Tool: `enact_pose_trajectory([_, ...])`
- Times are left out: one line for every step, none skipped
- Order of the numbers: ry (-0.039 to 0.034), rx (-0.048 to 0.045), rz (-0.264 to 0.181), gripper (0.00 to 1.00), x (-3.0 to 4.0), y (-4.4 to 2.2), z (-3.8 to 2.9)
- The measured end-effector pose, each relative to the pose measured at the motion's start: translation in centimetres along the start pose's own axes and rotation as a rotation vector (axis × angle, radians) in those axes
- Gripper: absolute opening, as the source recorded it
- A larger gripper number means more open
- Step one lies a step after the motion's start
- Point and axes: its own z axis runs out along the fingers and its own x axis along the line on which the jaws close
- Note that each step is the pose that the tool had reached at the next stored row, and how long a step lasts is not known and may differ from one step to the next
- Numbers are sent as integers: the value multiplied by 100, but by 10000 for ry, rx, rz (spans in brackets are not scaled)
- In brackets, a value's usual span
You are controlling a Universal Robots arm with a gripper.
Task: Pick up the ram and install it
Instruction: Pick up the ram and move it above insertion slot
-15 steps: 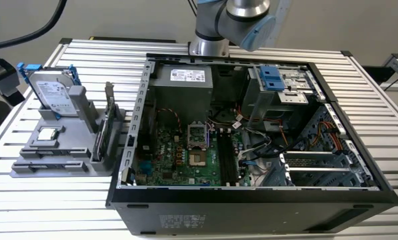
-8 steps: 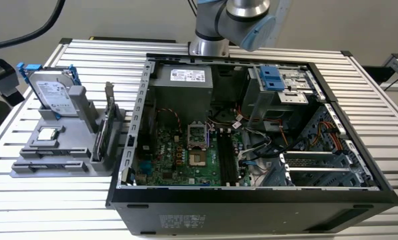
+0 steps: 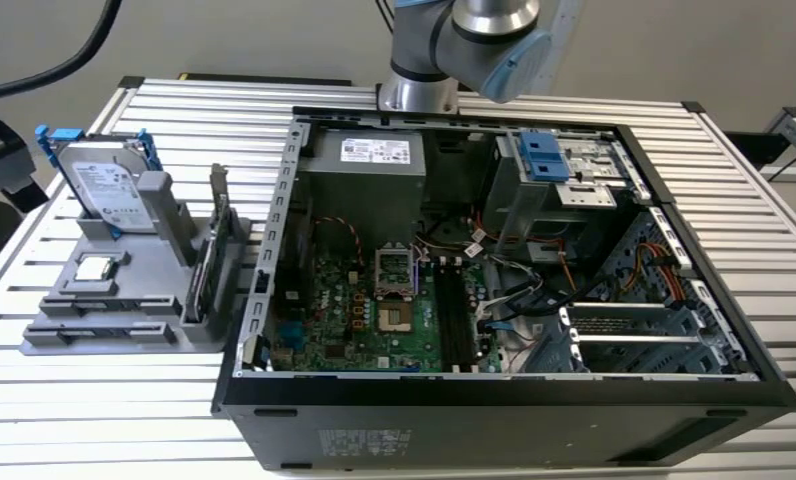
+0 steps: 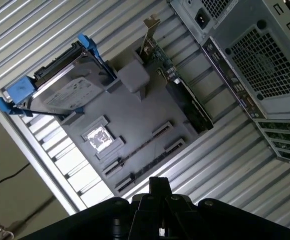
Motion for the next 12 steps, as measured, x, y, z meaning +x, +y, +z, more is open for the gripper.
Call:
enact_pose_trajectory([0,0,13,0,4,-3,0])
enact_pose_trajectory([-1,0,23,0,5,-4,0])
enact_pose_trajectory([-2,-1,34,0,6,-4,0])
enact_pose_trajectory([-3,1,57,0,8,-6,-1])
enact_pose_trajectory([-4,1,96,0,12,-9,-1])
enact_pose_trajectory([-7,1,146,0,17,-13,-1])
enact_pose_trajectory([-10,2,203,0,20,-15,-1])
enact_pose_trajectory([-13,3,271,0,21,-16,-1])
enact_pose_trajectory([-17,3,345,0,22,-17,-1])
enact_pose_trajectory([-20,4,423,0,23,-17,-1])
enact_pose_trajectory([-24,4,505,0,24,-19,-1])
enact_pose_trajectory([-27,6,578,0,25,-19,-1])
